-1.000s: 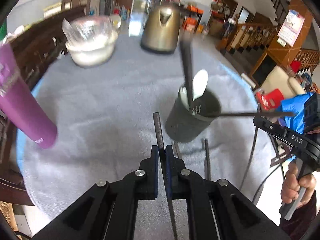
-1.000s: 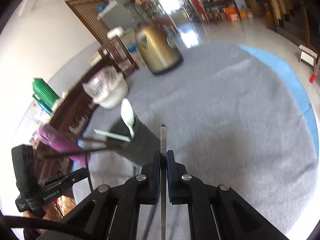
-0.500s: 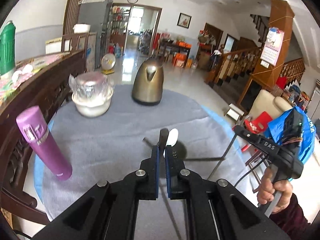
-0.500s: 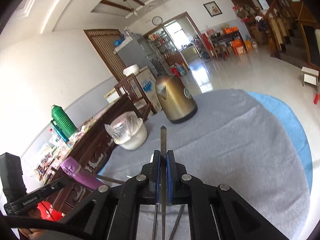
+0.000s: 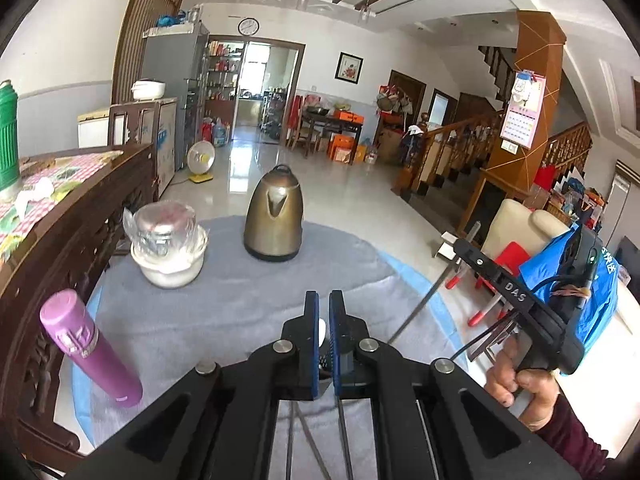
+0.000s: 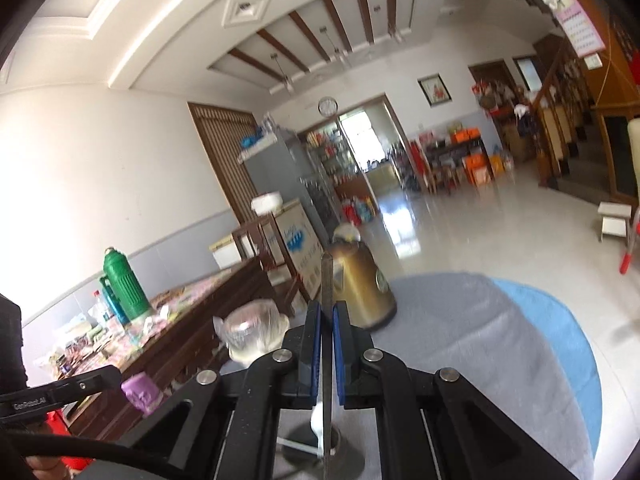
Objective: Organize utensils
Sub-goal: 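Lift the left tool's chopstick into the grey cup while the right tool inserts its chopstick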
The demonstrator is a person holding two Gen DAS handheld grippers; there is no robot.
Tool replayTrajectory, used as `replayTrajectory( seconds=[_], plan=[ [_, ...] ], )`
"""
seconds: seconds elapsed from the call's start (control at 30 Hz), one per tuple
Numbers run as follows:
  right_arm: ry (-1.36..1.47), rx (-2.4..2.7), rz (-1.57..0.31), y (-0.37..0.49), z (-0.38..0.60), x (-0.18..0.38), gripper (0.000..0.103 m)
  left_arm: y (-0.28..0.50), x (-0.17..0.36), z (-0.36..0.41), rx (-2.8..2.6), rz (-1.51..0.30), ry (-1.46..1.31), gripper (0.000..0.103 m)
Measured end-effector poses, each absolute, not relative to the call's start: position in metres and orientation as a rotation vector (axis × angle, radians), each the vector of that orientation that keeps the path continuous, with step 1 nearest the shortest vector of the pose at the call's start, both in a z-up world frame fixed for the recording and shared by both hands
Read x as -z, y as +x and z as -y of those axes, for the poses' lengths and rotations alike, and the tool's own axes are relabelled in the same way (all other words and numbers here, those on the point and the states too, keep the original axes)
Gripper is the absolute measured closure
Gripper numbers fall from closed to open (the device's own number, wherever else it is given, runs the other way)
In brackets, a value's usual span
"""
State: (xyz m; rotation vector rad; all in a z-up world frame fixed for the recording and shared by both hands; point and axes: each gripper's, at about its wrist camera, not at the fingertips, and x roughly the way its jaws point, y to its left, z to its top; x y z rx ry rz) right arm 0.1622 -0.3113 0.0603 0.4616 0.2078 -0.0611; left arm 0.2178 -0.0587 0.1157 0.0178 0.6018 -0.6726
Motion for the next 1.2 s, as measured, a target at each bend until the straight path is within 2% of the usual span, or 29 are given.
replayTrajectory(
  seconds=[0.23, 0.43, 0.53, 0.6, 0.7, 0.93, 1.1, 1.13, 1.2],
  plan=[
    [0.430, 0.072, -0.145, 0.184, 0.305, -0.073, 0.097, 0.220, -0.111, 0.061, 0.712, -0.614, 0.023, 0.098],
    [0.454, 0.055, -0.154, 0.190, 0.308, -0.062, 0.097, 0.216, -0.061, 0.060, 0.770, -0.713, 0.125, 0.098],
    [0.459, 0.053, -0.153, 0.193, 0.311, -0.059, 0.097, 0.219, -0.033, 0.066, 0.775, -0.768, 0.180, 0.086],
    [0.452, 0.059, -0.154, 0.195, 0.311, -0.058, 0.097, 0.225, -0.012, 0.072, 0.766, -0.818, 0.214, 0.072],
    [0.418, 0.059, -0.161, 0.198, 0.309, -0.053, 0.097, 0.235, 0.016, 0.080, 0.751, -0.901, 0.228, 0.071],
    [0.362, 0.004, -0.217, 0.211, 0.298, -0.036, 0.097, 0.255, 0.061, 0.094, 0.711, -1.025, 0.230, 0.070],
    [0.432, -0.082, -0.261, 0.211, 0.303, -0.027, 0.094, 0.269, 0.072, 0.095, 0.701, -1.055, 0.200, 0.070],
    [0.446, -0.098, -0.267, 0.210, 0.305, -0.026, 0.093, 0.272, 0.073, 0.095, 0.700, -1.054, 0.192, 0.072],
    [0.492, -0.131, -0.282, 0.208, 0.312, -0.022, 0.093, 0.273, 0.074, 0.096, 0.707, -1.052, 0.180, 0.088]
  ],
)
